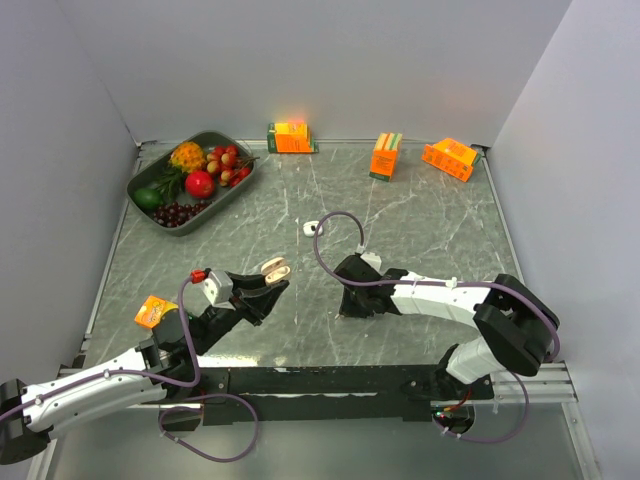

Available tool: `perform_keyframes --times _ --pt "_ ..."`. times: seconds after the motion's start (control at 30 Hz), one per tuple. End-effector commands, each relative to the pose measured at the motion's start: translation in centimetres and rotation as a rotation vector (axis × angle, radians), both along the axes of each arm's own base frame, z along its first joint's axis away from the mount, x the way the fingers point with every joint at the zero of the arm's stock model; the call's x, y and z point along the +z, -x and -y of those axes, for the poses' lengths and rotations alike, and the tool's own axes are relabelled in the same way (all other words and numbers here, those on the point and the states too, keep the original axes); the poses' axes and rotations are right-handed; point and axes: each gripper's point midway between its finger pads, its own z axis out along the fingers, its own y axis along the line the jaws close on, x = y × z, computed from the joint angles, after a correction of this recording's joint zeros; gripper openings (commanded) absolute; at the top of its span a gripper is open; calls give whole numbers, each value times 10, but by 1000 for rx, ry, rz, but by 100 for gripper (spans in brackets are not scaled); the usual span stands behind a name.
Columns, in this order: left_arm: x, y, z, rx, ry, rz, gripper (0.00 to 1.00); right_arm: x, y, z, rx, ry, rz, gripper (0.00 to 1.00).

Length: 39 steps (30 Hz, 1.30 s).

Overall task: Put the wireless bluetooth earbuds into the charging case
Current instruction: Pick up the earbud from the center of the board.

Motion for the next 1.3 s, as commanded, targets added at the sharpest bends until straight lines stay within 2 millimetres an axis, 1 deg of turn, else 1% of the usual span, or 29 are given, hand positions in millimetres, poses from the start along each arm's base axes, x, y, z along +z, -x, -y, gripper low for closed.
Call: perform_keyframes --times 0.0,0.03,0.07,0.23,0.47,0.53,0.57,0.6,0.63,0.67,0.7,0.73,0.77,0.83,0.87,0.9,0.93,0.97,1.0,1.03,1.07,1.1,1.13,1.17,1.2,1.23,1.27 --pt "8 4 2 -24 37 7 1 4 -8 0 -12 -2 32 18" --pt "8 4 2 -25 38 9 1 5 -9 2 -13 9 39 16" --pt "9 4 2 -24 38 11 1 9 -12 2 -5 15 55 12" --pt "7 4 3 -23 33 7 1 20 -21 6 14 55 107 1" --pt "7 3 3 -20 31 5 1 33 -32 9 56 90 177 0" --pt "7 3 3 -17 30 4 1 45 -38 12 51 88 227 0" --pt "5 2 3 -16 26 -1 1 57 -41 13 58 85 264 0" --pt "5 2 2 -11 27 0 1 64 -45 20 46 107 293 0" --pt "4 1 2 -10 26 -1 1 73 -48 22 45 105 323 0" --pt "5 1 2 -7 28 -3 1 92 -52 24 48 99 376 0" --pt "4 1 2 -5 24 -2 1 103 -54 27 45 102 406 0" --pt "4 0 2 -3 24 -3 1 113 -57 35 33 126 440 0" --pt "4 0 2 -2 25 -4 1 136 -60 36 42 111 495 0" --pt "3 -1 3 -1 21 -3 1 159 -62 39 52 103 557 0" --pt "1 -2 5 -2 12 -9 1 180 -64 42 65 93 619 0" --pt "1 -2 6 -1 15 -6 1 190 -63 41 83 85 649 0" --pt "1 -2 7 -6 15 -6 1 205 -63 40 125 89 696 0" --pt "-2 -3 10 -5 6 -13 1 222 -62 41 125 80 749 0" --pt "-2 -5 11 -3 3 -13 1 231 -60 39 150 77 779 0" --pt "2 -4 13 -9 18 -2 1 245 -55 34 206 87 825 0" --pt "-2 -7 17 -9 0 -7 1 258 -54 36 201 98 871 0" --pt "-2 -8 20 -9 -3 -9 1 267 -52 34 216 107 903 0" --pt "5 -8 22 -11 9 2 1 277 -45 28 273 124 947 0" --pt "-1 -11 28 -14 -17 -5 1 284 -44 29 277 129 970 0" --pt "-2 -12 31 -14 -21 -6 1 290 -43 28 281 133 989 0" --pt "5 -13 33 -16 -12 2 1 296 -39 24 316 140 1013 0" --pt "1 -14 39 -28 -33 3 1 301 -37 24 326 140 1033 0"
